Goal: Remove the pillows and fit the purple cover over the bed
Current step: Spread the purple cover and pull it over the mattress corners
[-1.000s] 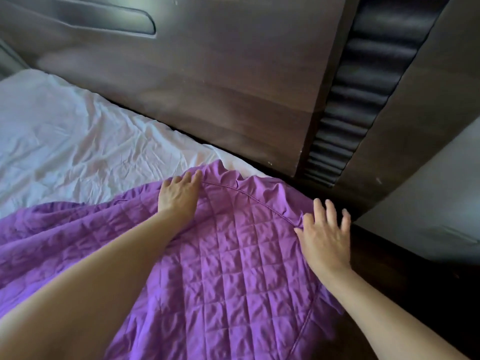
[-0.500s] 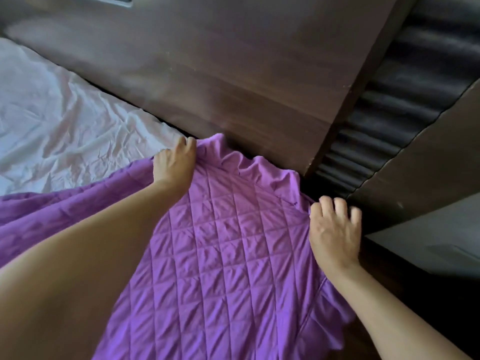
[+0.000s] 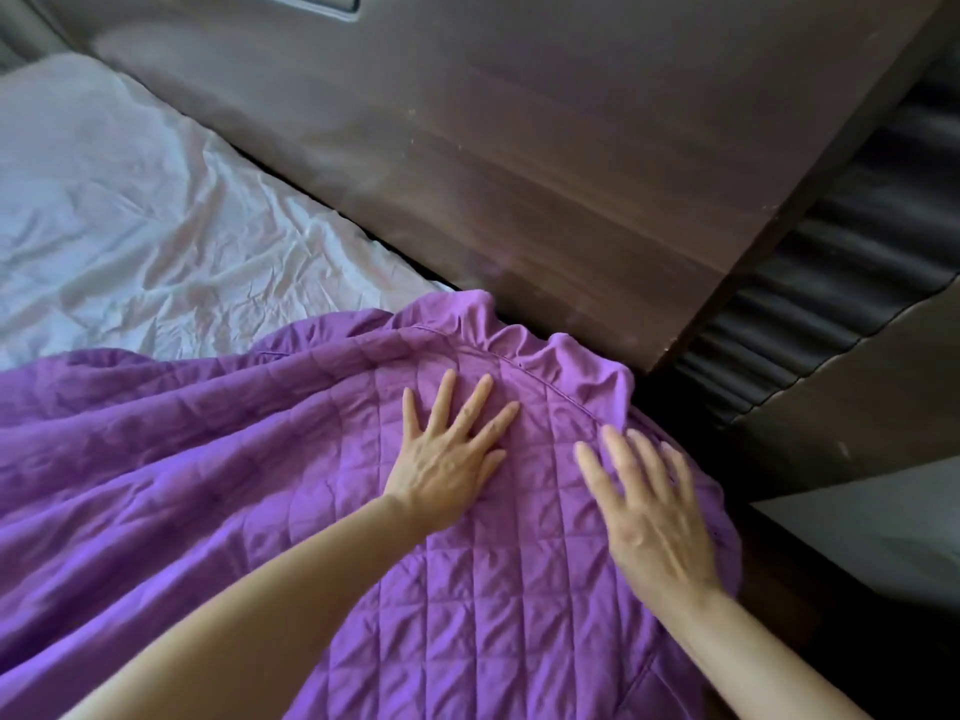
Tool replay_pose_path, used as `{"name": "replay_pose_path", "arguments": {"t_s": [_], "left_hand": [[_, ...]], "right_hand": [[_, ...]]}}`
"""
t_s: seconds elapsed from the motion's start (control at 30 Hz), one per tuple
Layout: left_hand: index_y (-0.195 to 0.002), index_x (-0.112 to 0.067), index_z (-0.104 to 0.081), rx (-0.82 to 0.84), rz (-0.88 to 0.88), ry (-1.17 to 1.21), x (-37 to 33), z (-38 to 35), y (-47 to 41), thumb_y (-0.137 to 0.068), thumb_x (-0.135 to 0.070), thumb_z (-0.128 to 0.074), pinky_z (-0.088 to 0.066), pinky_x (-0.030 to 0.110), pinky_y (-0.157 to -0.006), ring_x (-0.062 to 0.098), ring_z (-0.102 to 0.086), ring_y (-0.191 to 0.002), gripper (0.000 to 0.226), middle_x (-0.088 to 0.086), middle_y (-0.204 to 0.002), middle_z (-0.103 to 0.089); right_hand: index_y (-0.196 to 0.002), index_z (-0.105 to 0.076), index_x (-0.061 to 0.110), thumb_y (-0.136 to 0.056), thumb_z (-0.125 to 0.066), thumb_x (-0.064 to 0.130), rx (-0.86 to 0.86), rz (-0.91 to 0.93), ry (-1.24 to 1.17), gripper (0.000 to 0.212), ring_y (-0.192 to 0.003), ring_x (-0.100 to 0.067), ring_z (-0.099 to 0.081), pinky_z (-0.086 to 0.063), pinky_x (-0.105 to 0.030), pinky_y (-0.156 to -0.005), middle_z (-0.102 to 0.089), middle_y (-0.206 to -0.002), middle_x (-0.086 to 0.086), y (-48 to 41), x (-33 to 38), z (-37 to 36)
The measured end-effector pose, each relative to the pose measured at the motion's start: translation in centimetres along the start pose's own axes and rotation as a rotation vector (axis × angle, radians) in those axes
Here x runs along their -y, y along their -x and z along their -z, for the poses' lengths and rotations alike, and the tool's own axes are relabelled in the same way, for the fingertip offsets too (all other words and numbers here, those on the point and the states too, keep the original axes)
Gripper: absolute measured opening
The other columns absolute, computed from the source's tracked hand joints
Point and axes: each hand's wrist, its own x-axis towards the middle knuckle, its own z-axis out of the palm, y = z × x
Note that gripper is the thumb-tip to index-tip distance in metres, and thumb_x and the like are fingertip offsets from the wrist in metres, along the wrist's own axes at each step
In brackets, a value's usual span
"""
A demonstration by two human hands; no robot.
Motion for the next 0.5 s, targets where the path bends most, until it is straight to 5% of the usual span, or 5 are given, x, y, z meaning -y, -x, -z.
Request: {"name": "replay_pose_path", "arguments": {"t_s": [0.1,0.3,0.5], "left_hand": [[-0.14,-0.05,0.016,0.24,0.072,0.105,-0.4,-0.6,-0.8,-0.093,-0.058,-0.012,0.004,0.069,-0.104,0.033,0.019,-0.142,0.055,-0.011,-0.156,0.017],[-0.144,-0.044,0.011,0.273,0.03,0.111,0.5,2.8,1.4,-0.099,-0.047,-0.019,-0.002,0.065,-0.11,0.029,0.015,-0.144,0.055,-0.01,-0.157,0.013],[-0.146,-0.039,0.008,0.254,0.173,0.182,1.2,5.1,12.8,-0.1,-0.043,-0.02,-0.003,0.055,-0.113,0.026,0.009,-0.145,0.054,-0.007,-0.158,0.007]], "right_hand": [[-0.142,-0.039,0.024,-0.09,-0.028,0.047,0.237,-0.011,0.015,0.057,-0.133,-0.042,-0.033,-0.02,-0.063,-0.105,-0.035,-0.149,-0.009,-0.3,0.0,-1.1],[-0.138,-0.046,0.022,-0.093,0.002,0.056,0.394,-0.092,-0.02,0.073,-0.13,-0.045,-0.037,-0.011,-0.064,-0.104,-0.043,-0.145,-0.009,-0.2,0.3,-0.5],[-0.134,-0.051,0.022,-0.094,0.003,0.054,0.414,-0.01,-0.046,0.074,-0.131,-0.043,-0.036,-0.002,-0.06,-0.107,-0.05,-0.139,-0.011,2.0,4.9,4.9]]}}
